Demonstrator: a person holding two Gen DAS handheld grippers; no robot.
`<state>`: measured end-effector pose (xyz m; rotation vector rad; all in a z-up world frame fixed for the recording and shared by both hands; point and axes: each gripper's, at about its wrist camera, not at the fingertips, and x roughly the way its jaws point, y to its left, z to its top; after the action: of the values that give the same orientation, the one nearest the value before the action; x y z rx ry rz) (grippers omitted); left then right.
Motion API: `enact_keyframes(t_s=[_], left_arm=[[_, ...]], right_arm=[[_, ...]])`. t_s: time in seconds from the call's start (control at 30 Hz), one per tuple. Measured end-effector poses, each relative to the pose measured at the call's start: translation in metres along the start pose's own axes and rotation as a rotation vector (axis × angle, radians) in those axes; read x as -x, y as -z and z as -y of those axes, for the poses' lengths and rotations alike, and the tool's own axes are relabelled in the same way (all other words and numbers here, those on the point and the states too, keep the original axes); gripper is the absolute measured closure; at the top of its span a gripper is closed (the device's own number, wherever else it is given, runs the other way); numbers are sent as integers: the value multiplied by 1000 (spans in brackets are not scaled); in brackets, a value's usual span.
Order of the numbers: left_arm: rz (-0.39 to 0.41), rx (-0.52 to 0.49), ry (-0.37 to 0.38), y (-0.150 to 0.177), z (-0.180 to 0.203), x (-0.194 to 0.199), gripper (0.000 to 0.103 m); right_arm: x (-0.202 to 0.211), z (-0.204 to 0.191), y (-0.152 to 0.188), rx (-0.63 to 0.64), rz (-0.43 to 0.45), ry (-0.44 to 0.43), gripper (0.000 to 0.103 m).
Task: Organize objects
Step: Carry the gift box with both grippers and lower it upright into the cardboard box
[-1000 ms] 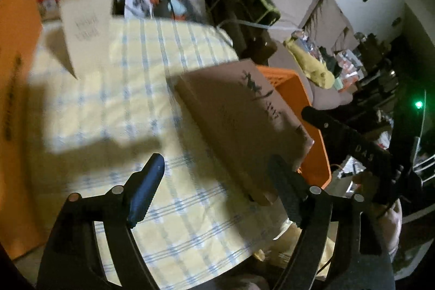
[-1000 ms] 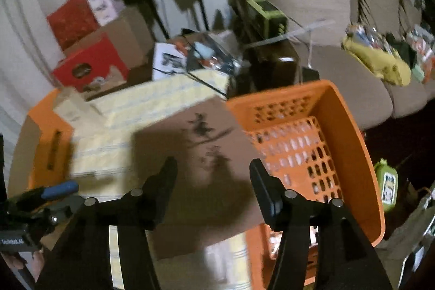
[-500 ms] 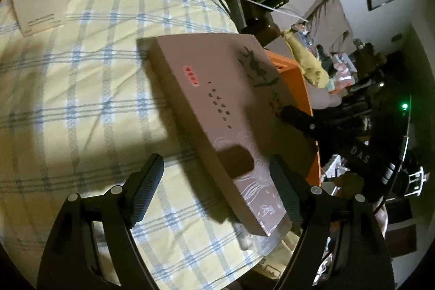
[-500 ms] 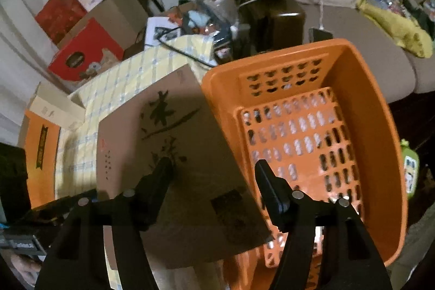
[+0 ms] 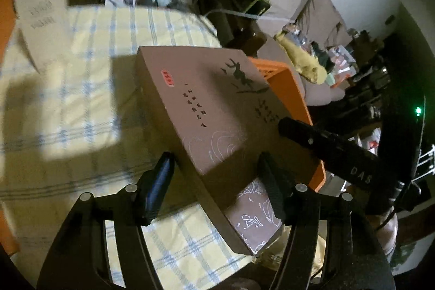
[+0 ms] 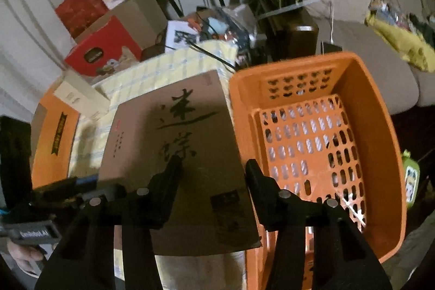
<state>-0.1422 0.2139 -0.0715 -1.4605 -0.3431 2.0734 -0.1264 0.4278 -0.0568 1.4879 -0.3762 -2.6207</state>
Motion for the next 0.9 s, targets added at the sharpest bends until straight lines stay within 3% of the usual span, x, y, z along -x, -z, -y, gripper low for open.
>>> enact_keyframes(t_s=[0.47,0.9], left_arm=[[192,-45,-6,14,-4,136,42],[333,45,-112,12,-78,232,42]], right_arm=[[92,-98,9,97,194,-32,53],[87,-216,-5,205,240,-125,53]])
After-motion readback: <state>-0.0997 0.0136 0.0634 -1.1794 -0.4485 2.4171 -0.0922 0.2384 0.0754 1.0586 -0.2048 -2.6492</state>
